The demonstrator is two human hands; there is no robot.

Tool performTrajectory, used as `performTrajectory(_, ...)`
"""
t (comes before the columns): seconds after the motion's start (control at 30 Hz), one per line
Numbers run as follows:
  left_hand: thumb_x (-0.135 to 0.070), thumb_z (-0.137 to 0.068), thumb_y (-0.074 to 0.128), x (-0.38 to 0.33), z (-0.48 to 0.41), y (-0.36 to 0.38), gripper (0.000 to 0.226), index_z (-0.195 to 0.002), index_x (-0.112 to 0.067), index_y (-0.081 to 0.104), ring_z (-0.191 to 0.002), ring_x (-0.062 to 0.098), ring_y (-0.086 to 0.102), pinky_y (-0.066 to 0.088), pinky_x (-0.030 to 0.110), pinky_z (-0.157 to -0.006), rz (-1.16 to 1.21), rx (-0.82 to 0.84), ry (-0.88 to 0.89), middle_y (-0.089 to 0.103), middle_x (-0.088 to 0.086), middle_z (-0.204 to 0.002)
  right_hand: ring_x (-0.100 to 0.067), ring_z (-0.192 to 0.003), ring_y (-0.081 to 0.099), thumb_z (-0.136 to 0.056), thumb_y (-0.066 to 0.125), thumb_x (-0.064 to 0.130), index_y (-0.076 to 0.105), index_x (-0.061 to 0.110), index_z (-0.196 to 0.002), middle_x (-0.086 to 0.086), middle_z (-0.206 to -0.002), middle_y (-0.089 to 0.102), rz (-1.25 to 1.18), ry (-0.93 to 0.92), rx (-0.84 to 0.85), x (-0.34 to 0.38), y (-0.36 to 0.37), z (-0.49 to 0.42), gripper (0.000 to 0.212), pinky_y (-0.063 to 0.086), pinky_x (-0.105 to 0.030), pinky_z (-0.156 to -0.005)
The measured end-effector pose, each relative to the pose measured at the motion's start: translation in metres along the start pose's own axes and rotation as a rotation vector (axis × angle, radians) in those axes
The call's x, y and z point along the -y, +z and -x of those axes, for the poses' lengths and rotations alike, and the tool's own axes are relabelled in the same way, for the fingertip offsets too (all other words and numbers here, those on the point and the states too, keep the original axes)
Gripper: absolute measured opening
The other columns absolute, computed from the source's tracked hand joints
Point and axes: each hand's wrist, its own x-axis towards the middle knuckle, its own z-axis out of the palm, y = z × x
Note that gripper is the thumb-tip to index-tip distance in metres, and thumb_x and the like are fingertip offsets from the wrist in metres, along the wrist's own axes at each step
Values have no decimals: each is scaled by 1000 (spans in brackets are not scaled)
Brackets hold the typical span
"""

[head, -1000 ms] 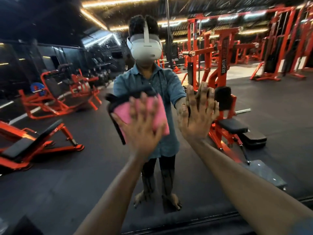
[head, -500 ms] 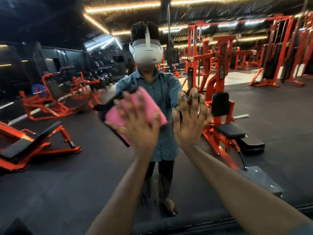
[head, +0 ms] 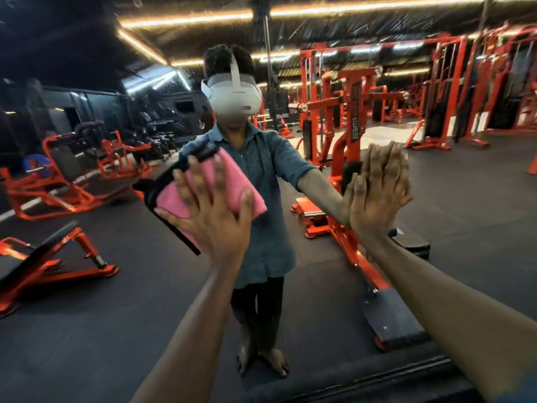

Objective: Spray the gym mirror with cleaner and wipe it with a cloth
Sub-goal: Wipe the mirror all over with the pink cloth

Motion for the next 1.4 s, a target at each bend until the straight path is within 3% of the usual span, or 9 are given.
performTrajectory(0.1,-67,-104,31,-25,2,6,74,-166,-34,7,-161,35,2,2,84,-112,3,-3,-88,6,8,-175,-13,-160,0,-106,19,55,-2,45,-163,17,-171,-15,69,5,22,-9,9,-1,61,-6,-42,-123)
performTrajectory(0.3,-58,-96,57,-22,72,33,77,-163,-42,24,-161,18,-5,-10,77,-113,-29,212,511,8,-6,-174,-19,-160,12,-104,24,52,8,42,-164,8,-174,-2,49,-40,48,-9,1,0,63,4,-42,-124)
performTrajectory(0.4,-59,-98,48,-32,33,19,77,-164,-44,10,-161,23,-6,-13,77,-112,-31,152,354,-1,-6,-174,-22,-159,18,-101,30,46,11,38,-165,2,-174,8,42,-103,84,-1,-13,-3,67,18,-49,-123)
performTrajectory(0.57,-64,-105,36,-83,-42,8,72,-166,-33,13,-161,35,7,3,81,-114,-10,-111,-186,11,8,-174,-31,-156,20,-105,29,46,21,32,-164,-8,-173,15,58,-108,221,3,-31,-7,62,19,-55,-120)
performTrajectory(0.77,-56,-96,52,-115,112,62,79,-164,-37,16,-161,27,-3,7,85,-110,-89,126,258,-7,-5,-175,-31,-152,28,-108,33,43,32,32,-162,-6,-171,23,-36,-308,301,-34,-52,-38,55,12,-43,-124)
performTrajectory(0.87,-60,-96,47,-121,95,62,75,-163,-39,20,-161,25,-2,2,84,-111,-44,92,235,-5,-7,-175,-30,-154,22,-107,41,37,29,31,-162,-10,-170,22,-10,-281,223,-69,-57,-70,57,10,-45,-125)
performTrajectory(1.1,-64,-104,34,-165,5,47,73,-166,-33,10,-161,34,6,3,80,-115,-75,-111,-129,10,9,-174,-31,-156,25,-108,26,50,29,33,-163,-9,-171,23,99,-280,193,-81,-48,-73,58,26,-59,-118)
performTrajectory(1.27,-60,-98,42,-173,113,79,77,-165,-38,10,-161,28,-5,3,84,-111,-77,124,257,-4,-2,-175,-30,-155,26,-108,25,50,29,35,-162,-7,-171,24,106,-281,194,-82,-49,-74,56,29,-59,-116)
performTrajectory(1.4,-62,-98,45,-177,84,75,73,-163,-41,18,-161,24,-4,-1,82,-112,-42,118,319,1,-6,-175,-28,-155,26,-107,31,48,29,36,-162,-6,-171,24,124,-278,199,-82,-48,-74,57,27,-57,-118)
